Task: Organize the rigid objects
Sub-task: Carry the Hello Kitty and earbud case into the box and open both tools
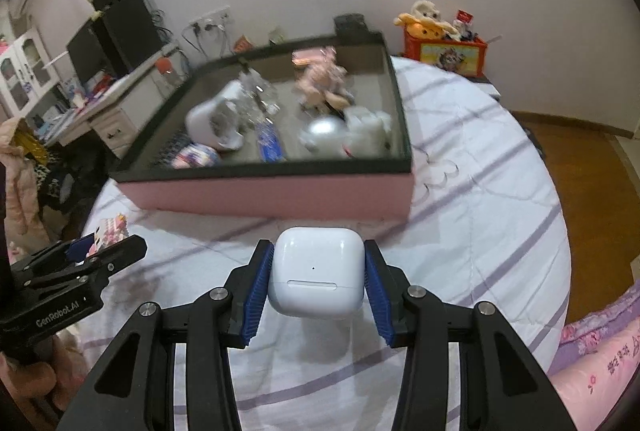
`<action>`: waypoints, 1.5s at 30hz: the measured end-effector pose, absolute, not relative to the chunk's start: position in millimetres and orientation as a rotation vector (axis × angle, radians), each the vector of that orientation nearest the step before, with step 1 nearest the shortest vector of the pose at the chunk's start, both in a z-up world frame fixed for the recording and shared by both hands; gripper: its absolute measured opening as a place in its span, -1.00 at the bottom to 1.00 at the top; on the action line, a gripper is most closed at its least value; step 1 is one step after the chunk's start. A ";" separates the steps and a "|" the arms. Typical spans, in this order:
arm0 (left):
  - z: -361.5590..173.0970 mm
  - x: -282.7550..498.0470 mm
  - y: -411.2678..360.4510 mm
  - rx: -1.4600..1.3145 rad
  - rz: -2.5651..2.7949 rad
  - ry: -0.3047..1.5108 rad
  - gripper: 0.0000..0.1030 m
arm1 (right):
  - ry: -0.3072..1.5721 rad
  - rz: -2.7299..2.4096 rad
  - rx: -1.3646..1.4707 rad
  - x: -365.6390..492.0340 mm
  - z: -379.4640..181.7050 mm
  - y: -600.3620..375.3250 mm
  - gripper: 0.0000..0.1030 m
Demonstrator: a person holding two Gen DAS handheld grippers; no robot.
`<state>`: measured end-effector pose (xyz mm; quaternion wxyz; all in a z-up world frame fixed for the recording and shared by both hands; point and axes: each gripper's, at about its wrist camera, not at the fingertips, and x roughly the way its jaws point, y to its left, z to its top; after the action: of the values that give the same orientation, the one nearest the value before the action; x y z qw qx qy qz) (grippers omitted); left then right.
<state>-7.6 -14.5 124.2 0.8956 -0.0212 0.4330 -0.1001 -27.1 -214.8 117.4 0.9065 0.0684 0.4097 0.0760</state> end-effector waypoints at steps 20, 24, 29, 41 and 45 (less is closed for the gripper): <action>165.6 95.2 -43.4 -0.079 -0.273 0.841 0.15 | 0.783 0.224 0.105 82.2 185.1 -197.0 -0.12; 148.1 103.9 -54.0 -0.072 -0.272 0.875 0.15 | 0.857 0.224 0.114 102.4 156.9 -196.9 -0.11; 132.4 109.1 -56.8 -0.042 -0.254 0.902 0.16 | 0.900 0.225 0.117 112.0 140.3 -196.7 -0.11; 128.8 96.6 -54.5 0.042 -0.175 0.881 0.99 | 0.901 0.213 0.176 112.3 130.0 -204.0 0.64; 135.7 87.7 -48.0 0.038 -0.159 0.869 0.99 | 0.912 0.216 0.177 108.3 133.9 -202.9 0.70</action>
<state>87.7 -48.0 135.7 0.9039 0.0186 0.4204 -0.0771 108.3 -202.9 133.9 0.8885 0.0853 0.4388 0.1041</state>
